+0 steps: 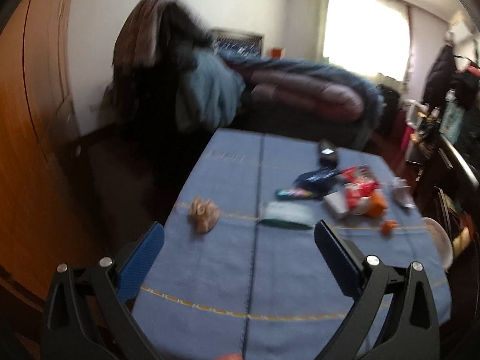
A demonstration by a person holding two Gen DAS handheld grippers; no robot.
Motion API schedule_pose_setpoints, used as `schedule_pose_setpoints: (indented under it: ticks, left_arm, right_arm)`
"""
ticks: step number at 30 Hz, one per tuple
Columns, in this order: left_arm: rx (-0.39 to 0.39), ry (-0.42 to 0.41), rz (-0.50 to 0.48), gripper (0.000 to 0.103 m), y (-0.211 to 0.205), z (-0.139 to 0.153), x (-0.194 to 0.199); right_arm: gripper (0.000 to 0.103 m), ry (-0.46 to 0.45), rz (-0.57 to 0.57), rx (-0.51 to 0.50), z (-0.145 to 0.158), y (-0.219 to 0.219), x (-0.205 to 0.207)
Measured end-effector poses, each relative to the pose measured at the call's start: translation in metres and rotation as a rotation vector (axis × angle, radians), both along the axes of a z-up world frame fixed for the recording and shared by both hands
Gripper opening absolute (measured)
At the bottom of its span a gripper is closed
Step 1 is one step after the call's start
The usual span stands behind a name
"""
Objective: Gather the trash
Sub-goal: 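Grasp the crumpled tan tissue with the left gripper while the right gripper grasps the orange sponge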
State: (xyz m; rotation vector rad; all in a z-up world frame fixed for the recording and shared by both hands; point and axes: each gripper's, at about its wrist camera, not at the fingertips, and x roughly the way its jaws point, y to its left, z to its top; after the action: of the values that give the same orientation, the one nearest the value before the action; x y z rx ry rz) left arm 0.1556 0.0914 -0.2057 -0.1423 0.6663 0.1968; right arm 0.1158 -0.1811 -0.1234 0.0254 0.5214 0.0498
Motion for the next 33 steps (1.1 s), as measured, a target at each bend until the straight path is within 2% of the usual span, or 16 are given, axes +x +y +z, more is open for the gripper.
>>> schedule_pose_setpoints:
  ticks: [6,10,15,19,25,29,31,33]
  left_arm:
    - [-0.002,0.160,0.118,0.100,0.038,-0.065,0.077]
    - [0.002,0.233,0.141,0.100,0.052,-0.098,0.115]
    - [0.000,0.274,0.125,0.098,0.050,-0.115,0.131]
    - [0.013,0.271,0.116,0.091,0.047,-0.112,0.136]
    - [0.023,0.250,0.108,0.065,0.047,-0.106,0.133]
    - [0.030,0.233,0.117,0.022,0.049,-0.102,0.136]
    - [-0.021,0.213,0.102,0.020,0.054,-0.101,0.136]
    - [-0.134,0.179,0.064,0.019,0.063,-0.101,0.132]
  right_arm:
    - [0.100,0.097,0.021,-0.011,-0.037,0.010,0.037]
    - [0.100,0.164,0.019,-0.023,-0.058,0.014,0.058]
    - [0.100,0.286,0.071,0.038,-0.090,0.019,0.088]
    - [0.100,0.346,0.088,0.083,-0.107,0.026,0.106]
    - [0.100,0.377,0.092,0.085,-0.118,0.038,0.124]
    - [0.096,0.408,0.108,0.143,-0.119,0.038,0.137]
    - [0.096,0.419,0.108,0.163,-0.119,0.038,0.140]
    - [0.096,0.419,0.104,0.158,-0.118,0.039,0.139]
